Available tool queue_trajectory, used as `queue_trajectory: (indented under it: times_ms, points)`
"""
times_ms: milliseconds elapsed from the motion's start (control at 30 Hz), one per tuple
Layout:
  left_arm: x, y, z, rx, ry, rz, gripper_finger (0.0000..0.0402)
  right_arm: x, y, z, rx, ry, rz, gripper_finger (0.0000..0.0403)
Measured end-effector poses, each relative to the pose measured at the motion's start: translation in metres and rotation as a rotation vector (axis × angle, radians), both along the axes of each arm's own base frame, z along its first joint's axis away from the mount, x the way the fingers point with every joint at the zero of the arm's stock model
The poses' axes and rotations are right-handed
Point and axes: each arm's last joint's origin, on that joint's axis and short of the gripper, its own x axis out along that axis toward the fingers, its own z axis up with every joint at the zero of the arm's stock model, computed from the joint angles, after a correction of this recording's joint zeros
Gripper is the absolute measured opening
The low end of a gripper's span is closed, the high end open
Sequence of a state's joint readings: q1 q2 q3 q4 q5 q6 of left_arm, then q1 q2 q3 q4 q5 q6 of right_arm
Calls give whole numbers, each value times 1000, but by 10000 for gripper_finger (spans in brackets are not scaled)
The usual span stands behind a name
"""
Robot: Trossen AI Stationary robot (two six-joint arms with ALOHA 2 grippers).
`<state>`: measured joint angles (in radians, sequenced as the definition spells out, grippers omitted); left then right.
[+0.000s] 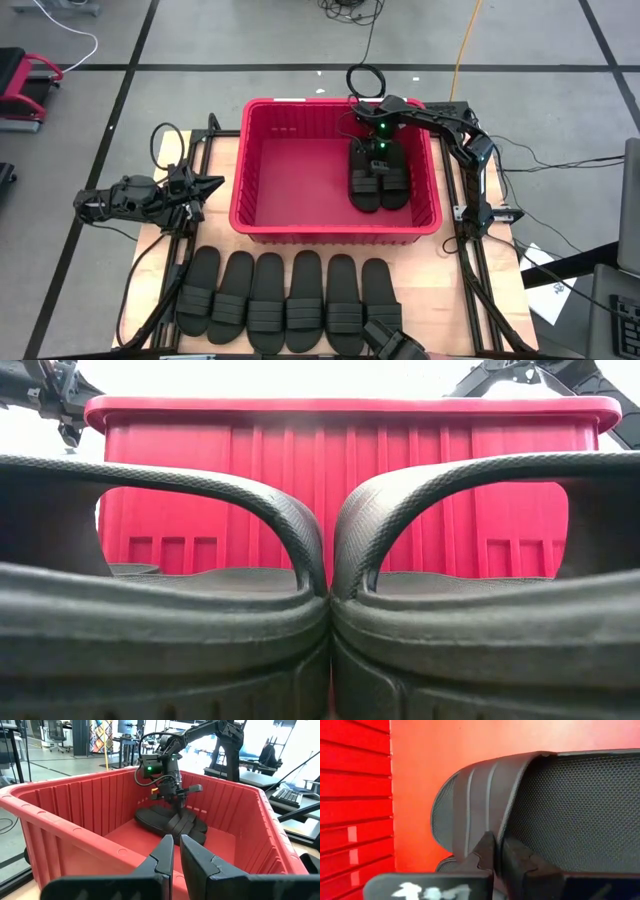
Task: Pick and place slides into bin
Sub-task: Put the black slides into the red bin
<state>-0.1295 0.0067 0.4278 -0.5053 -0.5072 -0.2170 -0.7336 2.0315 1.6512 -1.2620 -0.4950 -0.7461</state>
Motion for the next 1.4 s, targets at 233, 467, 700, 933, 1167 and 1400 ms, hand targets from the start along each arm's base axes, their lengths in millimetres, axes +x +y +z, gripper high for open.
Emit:
queue_trajectory:
  times_ms: [233, 467, 700, 933, 1167, 1400]
  points:
    - [0, 0, 0, -20, -8, 1, 31, -2, 0, 0, 12, 13, -5, 4]
    - [0, 0, 0, -22, -9, 1, 31, -3, -1, 0, -5, 25, 0, 4]
    - [0, 0, 0, -26, -11, 2, 31, -1, -4, -1, -33, 11, -9, 63]
    - [0, 0, 0, -25, -11, 2, 31, 0, -7, -2, -82, 35, -40, 136]
    - [0, 0, 0, -25, -10, 2, 31, 1, -8, -2, -118, 71, -79, 201]
    - [0, 0, 0, -20, -8, -5, 31, -1, -8, 7, -203, 98, -100, 246]
